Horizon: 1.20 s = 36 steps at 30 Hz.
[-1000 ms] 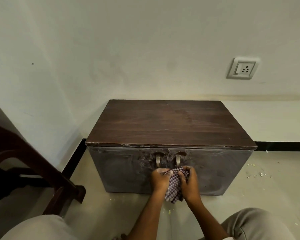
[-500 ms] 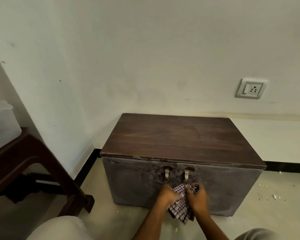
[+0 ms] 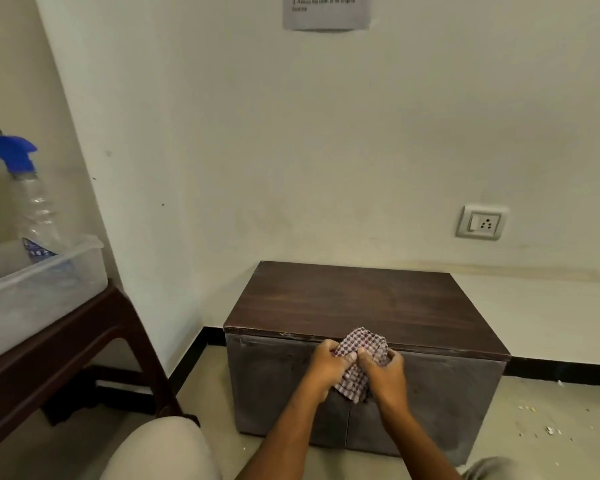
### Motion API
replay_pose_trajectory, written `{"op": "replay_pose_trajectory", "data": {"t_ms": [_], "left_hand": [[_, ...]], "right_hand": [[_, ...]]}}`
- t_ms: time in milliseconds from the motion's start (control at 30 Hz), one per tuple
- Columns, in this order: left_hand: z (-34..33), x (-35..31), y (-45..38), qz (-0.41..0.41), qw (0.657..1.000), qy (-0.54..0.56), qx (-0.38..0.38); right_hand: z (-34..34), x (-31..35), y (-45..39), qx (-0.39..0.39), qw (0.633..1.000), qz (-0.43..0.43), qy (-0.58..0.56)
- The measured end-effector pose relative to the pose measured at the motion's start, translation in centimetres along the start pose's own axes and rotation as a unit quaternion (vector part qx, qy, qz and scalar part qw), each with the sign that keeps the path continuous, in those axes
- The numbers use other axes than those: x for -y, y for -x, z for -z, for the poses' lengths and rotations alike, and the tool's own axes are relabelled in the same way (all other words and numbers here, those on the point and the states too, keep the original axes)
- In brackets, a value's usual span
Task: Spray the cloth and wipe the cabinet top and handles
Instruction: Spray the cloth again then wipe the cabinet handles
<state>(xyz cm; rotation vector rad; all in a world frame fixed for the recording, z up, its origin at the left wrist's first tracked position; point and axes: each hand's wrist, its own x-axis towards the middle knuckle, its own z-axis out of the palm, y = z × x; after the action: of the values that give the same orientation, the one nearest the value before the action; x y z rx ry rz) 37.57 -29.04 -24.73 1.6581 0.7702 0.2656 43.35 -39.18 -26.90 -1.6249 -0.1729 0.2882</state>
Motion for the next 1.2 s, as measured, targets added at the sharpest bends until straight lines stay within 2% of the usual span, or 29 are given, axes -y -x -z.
{"op": "replay_pose_trajectory", "data": {"t_ms": [267, 400, 633, 767, 833, 967, 1067, 1200], "left_hand": [[5.7, -3.1, 1.3, -0.011, 0.992, 0.11, -0.066], [9.9, -4.6, 2.7, -0.002, 0.985, 0.143, -0.101], [23.0, -9.3, 6.8, -0.035, 0.966, 0.081, -0.241], [31.3, -11.4, 10.8, -0.036, 0.95, 0.062, -0.305], [35.5, -12.0, 13.2, -0.038, 0.938, 0.07, -0.337], [42.5, -12.2, 17.8, -0.03, 0.905, 0.081, -0.417], [46.2, -11.8, 20.4, -0.009, 0.884, 0.051, -0.465], [49.6, -11.0, 21.4, 0.033, 0.855, -0.029, -0.516]], "right_hand": [[-3.2, 5.2, 1.1, 0.157, 0.988, -0.012, -0.008], [-6.5, 8.9, 2.3, 0.208, 0.975, 0.062, 0.043], [-15.8, 17.6, 7.1, 0.33, 0.929, 0.156, 0.068], [-22.2, 22.0, 11.2, 0.382, 0.909, 0.156, 0.063], [-25.3, 24.0, 13.6, 0.414, 0.897, 0.143, 0.058], [-31.4, 27.3, 18.6, 0.452, 0.869, 0.182, 0.088], [-35.6, 28.8, 21.7, 0.477, 0.844, 0.217, 0.119], [-40.1, 29.5, 23.7, 0.502, 0.821, 0.216, 0.163]]}}
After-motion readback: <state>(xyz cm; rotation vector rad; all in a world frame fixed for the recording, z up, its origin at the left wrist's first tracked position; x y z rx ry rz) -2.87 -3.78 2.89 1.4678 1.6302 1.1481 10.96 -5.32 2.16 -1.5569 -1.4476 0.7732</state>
